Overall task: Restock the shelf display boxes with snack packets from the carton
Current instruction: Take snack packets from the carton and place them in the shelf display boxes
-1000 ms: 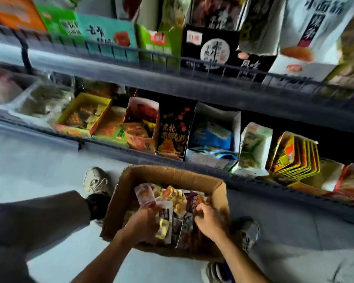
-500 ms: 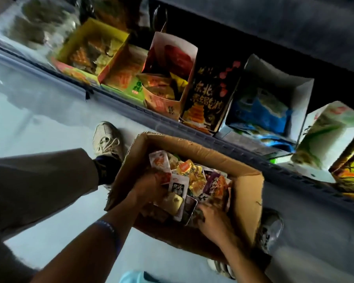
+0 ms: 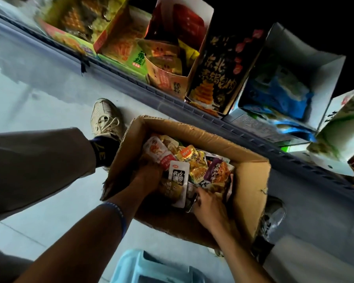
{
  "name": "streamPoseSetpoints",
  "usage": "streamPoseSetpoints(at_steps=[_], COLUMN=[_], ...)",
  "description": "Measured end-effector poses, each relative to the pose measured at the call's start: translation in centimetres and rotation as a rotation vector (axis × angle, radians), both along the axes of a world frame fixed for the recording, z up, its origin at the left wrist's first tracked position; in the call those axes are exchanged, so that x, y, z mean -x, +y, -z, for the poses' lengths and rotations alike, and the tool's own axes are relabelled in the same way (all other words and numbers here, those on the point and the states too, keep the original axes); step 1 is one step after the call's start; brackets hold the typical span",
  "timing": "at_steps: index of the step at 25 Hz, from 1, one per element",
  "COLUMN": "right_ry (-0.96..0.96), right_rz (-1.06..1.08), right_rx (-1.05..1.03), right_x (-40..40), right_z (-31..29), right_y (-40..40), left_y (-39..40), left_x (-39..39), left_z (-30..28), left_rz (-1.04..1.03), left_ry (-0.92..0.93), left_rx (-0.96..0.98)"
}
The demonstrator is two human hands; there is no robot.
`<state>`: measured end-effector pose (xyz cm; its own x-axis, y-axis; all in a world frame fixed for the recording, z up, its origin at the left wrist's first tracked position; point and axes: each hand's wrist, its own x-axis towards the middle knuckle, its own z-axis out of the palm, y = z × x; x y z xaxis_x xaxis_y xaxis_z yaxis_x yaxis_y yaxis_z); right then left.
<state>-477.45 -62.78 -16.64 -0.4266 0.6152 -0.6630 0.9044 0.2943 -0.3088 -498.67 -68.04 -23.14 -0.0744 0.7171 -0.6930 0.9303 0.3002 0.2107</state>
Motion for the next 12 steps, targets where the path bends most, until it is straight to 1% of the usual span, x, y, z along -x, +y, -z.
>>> streamPoseSetpoints(at_steps=[1,2,3,5,6,7,8,10,11,12], right_ry=[-0.007,0.007,0.036,0.087,0.101,0.106,0.109,0.130,0.152,0.174], right_rz=[0.029,0.077,0.164,0.367,0.445,0.495,0.535,0.631,0.690,0.744], right_rx=[0.011,0.034,0.087,0.208,0.227,0.213,0.188,0.133,0.116,0.094], right_x=[0.4,0.8,1.3,2.4,2.7,2.7,2.6,2.0,1.7,1.3], right_z=[0.2,0.5,0.9,1.5,1.8,1.8,1.9,1.6,1.3,0.7], right_y=[-0.3,-0.5,-0.6,-0.7,-0.7,-0.7,-0.8,-0.3,0.1,0.7], left_y=[0.2,0.1,0.0,0.0,0.4,0.5,0.9,1.9,2.3,2.8], left_x=[0.6,1.3,2.0,2.1,1.8,1.6,1.7,1.9,2.1,2.5], left_z=[0.8,0.9,1.1,1.3,0.1,-0.1,-0.5,-2.2,-2.5,-3.7], left_rz=[-0.014,0.016,-0.004,-0.029,0.033,0.028,0.103,0.111,0.082,0.084], left_ry=[-0.073,-0.146,-0.206,-0.264,-0.257,-0.247,-0.237,-0.311,-0.354,-0.354], left_rx=[-0.005,0.052,0.061,0.116,0.126,0.152,0.161,0.142,0.088,0.039])
